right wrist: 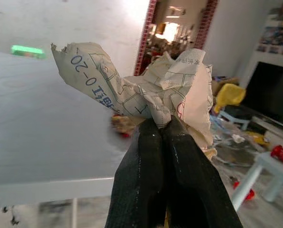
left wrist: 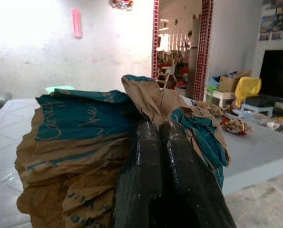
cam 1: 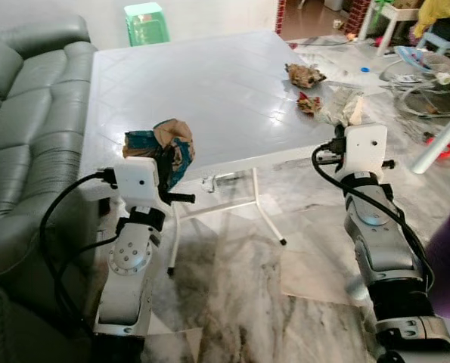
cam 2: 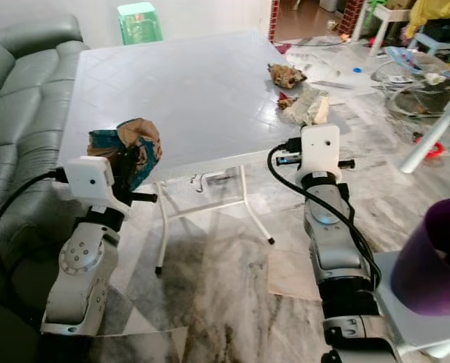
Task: Picking trash to rubbish bin
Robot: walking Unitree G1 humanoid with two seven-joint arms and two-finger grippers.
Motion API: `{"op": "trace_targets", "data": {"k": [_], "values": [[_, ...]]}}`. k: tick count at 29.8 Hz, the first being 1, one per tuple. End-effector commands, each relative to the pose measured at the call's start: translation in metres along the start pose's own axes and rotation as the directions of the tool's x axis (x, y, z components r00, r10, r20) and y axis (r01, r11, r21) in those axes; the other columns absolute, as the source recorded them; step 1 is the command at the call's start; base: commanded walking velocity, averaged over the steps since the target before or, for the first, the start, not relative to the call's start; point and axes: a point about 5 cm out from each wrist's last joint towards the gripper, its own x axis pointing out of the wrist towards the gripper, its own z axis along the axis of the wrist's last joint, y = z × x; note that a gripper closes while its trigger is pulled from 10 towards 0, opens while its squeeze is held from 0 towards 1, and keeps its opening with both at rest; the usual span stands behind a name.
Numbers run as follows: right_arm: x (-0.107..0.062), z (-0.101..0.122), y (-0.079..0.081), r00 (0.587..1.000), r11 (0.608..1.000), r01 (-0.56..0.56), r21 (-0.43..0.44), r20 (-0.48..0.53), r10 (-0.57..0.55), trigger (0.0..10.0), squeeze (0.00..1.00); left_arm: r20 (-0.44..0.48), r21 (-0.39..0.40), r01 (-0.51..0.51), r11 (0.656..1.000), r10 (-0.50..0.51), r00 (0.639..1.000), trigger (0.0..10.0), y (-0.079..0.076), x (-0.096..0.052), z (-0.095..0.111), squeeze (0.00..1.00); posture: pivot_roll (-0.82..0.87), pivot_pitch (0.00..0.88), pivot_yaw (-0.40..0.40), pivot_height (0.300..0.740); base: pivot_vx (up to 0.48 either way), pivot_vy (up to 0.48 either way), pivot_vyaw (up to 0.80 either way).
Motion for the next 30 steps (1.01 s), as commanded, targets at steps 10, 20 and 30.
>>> {"op": "trace_targets", "data": {"k": [10, 20, 30], "values": [[0.0003, -0.0016, -0.0080, 1.000, 1.000, 0.028, -0.005, -0.011, -0.028, 10.0, 0.00, 0.017, -0.017, 0.022, 1.000, -0.021, 1.000, 0.0, -0.0047, 0.0020, 0.0042, 0.00, -0.05, 0.031, 0.021, 0.740, 0.000, 0.000, -0.79], [0.0009, -0.0008, -0.0106, 0.999, 0.999, 0.036, -0.010, -0.008, -0.036, 10.0, 0.00, 0.020, -0.023, 0.020, 1.000, -0.020, 1.000, 0.0, -0.0056, 0.0032, 0.0048, 0.00, -0.06, 0.032, 0.021, 0.740, 0.000, 0.000, -0.79], [-0.0001, -0.0005, -0.0154, 0.999, 0.999, 0.049, -0.018, -0.006, -0.049, 10.0, 0.00, 0.021, -0.033, 0.031, 0.999, -0.031, 0.999, 0.0, -0.0078, 0.0039, 0.0041, 0.00, -0.07, 0.034, 0.024, 0.740, 0.000, 0.000, -0.79]]}}
